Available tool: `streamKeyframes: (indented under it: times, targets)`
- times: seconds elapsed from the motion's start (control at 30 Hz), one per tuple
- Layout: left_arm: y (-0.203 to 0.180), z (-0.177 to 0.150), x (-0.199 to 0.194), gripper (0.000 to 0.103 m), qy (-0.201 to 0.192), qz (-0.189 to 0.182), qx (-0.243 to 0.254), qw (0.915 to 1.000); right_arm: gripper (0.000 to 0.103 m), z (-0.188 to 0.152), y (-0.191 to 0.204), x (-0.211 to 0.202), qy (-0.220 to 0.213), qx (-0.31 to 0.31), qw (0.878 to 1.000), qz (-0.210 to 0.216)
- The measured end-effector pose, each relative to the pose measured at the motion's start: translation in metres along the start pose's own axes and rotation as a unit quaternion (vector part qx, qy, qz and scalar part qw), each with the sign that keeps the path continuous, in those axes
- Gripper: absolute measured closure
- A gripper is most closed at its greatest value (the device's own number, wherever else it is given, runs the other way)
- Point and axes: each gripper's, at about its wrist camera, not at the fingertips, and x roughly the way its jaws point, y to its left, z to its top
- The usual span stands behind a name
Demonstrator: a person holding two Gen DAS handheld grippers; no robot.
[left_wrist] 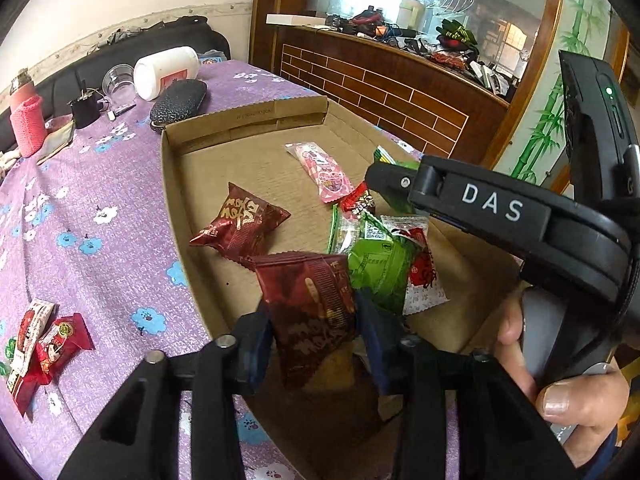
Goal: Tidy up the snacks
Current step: 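Open the left tool over the tray while the right tool drops the green packet, then move the left tool to the pile and grasp the red candy bar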
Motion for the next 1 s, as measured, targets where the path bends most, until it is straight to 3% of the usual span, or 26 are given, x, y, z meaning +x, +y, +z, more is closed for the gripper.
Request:
streamKeyframes:
  times: [0.33, 0.4, 0.73, 1.0]
  targets:
    - [0.001, 0.003, -0.015, 0.051, -0.017, -0.006, -0.004, 0.9998, 0.049, 0.003, 0.000, -0.010, -0.026, 0.007, 1.000, 0.015]
    - [0.001, 0.003, -0.019, 0.051, -0.019, -0.007, -0.004, 0.9998, 0.043, 0.003, 0.001, -0.014, -0.034, 0.005, 0.999, 0.016]
    - [0.009, 0.002, -0.034, 0.051, -0.027, -0.009, -0.013, 0.9995, 0.042, 0.004, 0.003, -0.023, -0.057, 0.002, 0.998, 0.034]
    - [0.037, -0.004, -0.058, 0.051, -0.038, 0.006, -0.036, 0.9986, 0.042, -0.001, 0.023, -0.031, -0.074, -0.045, 0.994, 0.060]
